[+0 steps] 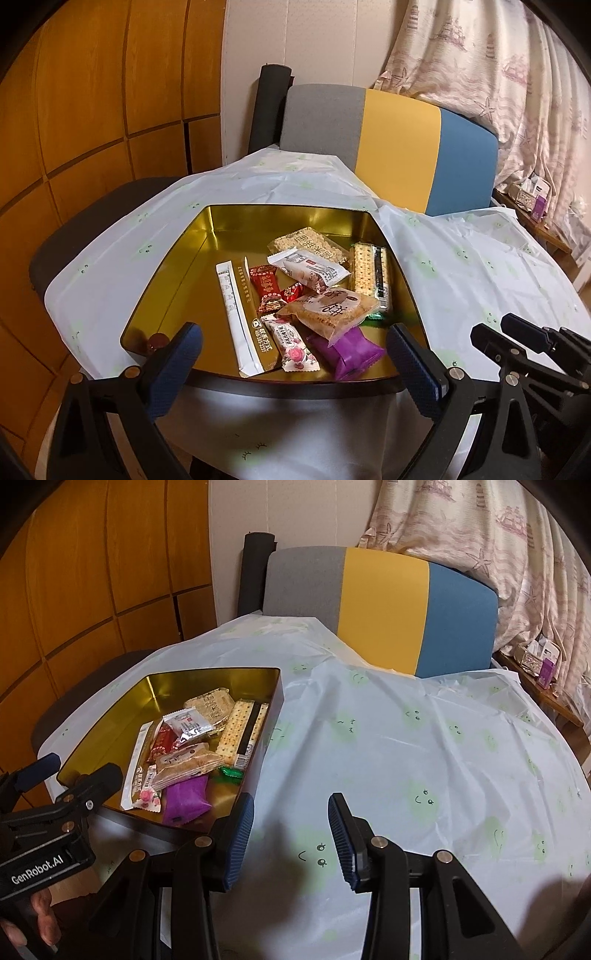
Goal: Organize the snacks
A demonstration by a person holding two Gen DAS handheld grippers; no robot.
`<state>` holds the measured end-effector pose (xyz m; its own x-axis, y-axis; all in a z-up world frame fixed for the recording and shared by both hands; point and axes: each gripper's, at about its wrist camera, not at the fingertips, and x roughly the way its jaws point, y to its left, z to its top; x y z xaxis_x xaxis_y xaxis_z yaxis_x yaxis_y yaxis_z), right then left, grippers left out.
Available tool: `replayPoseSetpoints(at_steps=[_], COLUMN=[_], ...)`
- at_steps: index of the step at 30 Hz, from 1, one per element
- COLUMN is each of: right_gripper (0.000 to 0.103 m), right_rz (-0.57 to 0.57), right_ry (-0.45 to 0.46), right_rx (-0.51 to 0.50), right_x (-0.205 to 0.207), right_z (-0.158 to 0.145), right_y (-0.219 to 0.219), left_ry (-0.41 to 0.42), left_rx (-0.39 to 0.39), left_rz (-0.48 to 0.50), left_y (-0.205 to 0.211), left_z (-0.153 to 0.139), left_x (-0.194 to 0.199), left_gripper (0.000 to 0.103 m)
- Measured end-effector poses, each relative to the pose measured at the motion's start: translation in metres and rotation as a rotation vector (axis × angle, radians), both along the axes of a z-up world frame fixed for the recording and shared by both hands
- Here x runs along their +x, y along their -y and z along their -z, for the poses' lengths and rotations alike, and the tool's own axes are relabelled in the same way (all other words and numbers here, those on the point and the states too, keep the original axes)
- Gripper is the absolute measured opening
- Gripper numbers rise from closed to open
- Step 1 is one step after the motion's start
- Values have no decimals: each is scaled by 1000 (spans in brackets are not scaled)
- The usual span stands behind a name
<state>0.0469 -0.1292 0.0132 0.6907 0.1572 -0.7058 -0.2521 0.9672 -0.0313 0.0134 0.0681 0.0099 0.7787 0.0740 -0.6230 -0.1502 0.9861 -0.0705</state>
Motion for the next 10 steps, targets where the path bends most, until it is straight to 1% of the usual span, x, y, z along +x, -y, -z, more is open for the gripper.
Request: replayPoseSetpoints(at_steps=[3, 5, 8, 10], right_gripper=[43, 43, 43, 43], right_rz=[-8, -11, -13, -11], right_ry=[4, 7, 5, 0], right_rx=[-8, -14, -18, -17], right_x=[-2, -3, -4, -3], right_z=[0, 1, 2, 3], right_y=[-2, -3, -2, 1], left_ry=[-2, 16, 30, 25], left_rx=[-3, -11, -3, -4], left_rz=[0, -1, -11, -16], left_y=[-1, -2, -4, -5], left_z=[1, 0, -1, 0], left_x=[1, -1, -2, -1], left_gripper=[100, 100, 96, 96])
